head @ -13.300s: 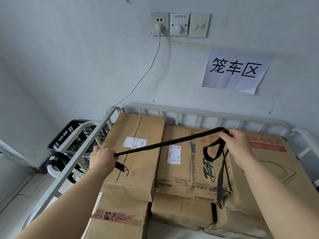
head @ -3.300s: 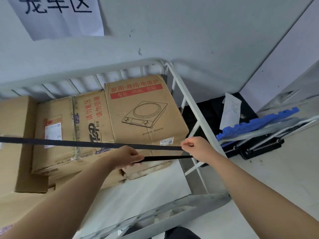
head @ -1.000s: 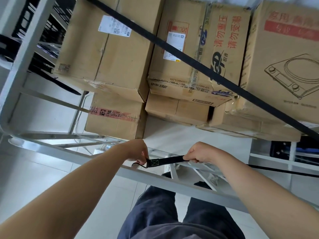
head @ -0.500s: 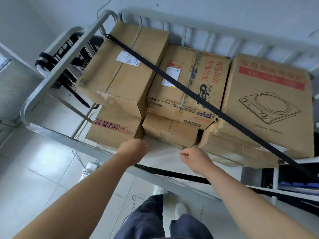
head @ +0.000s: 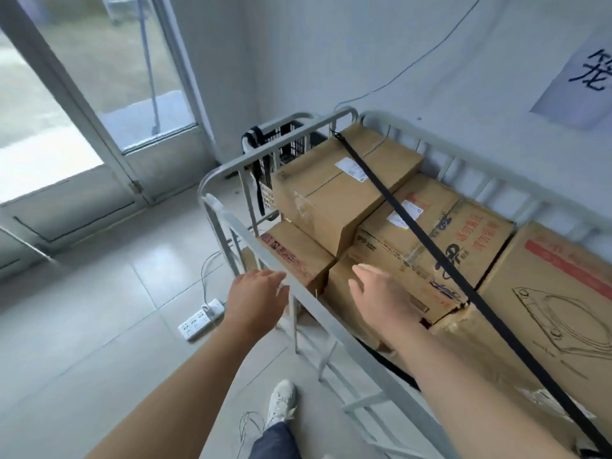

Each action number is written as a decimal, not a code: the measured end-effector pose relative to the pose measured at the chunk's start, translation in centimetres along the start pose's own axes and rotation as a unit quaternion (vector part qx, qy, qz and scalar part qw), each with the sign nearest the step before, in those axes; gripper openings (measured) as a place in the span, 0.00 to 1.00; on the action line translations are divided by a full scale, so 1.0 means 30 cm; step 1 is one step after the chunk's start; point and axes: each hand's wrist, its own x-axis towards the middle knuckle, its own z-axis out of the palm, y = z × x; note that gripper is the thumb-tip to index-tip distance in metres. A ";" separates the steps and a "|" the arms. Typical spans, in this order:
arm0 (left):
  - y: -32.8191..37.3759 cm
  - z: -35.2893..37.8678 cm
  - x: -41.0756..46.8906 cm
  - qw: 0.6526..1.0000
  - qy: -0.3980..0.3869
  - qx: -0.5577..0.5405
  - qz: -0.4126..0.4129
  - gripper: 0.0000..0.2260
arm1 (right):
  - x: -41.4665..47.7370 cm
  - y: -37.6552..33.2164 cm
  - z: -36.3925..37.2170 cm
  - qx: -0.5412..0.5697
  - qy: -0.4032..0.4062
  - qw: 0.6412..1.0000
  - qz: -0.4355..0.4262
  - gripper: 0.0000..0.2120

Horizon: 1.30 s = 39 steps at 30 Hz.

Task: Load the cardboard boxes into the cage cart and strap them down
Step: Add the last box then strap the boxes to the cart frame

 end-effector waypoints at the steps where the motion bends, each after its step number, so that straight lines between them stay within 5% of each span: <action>1: -0.042 -0.021 -0.034 1.000 0.008 -0.003 -0.022 0.15 | 0.010 -0.049 0.007 0.002 0.000 1.000 -0.015 0.19; 11: -0.512 -0.161 -0.219 0.982 0.027 0.023 -0.184 0.14 | 0.165 -0.518 0.148 -0.017 -0.031 0.989 -0.142 0.10; 27: -0.786 -0.362 0.514 0.998 0.055 0.002 0.027 0.13 | 0.631 -0.771 0.056 -0.029 0.051 0.998 0.018 0.16; 39: -0.776 -0.310 1.210 1.000 0.018 -0.020 0.012 0.14 | 1.246 -0.628 -0.013 -0.014 0.066 0.997 0.029 0.16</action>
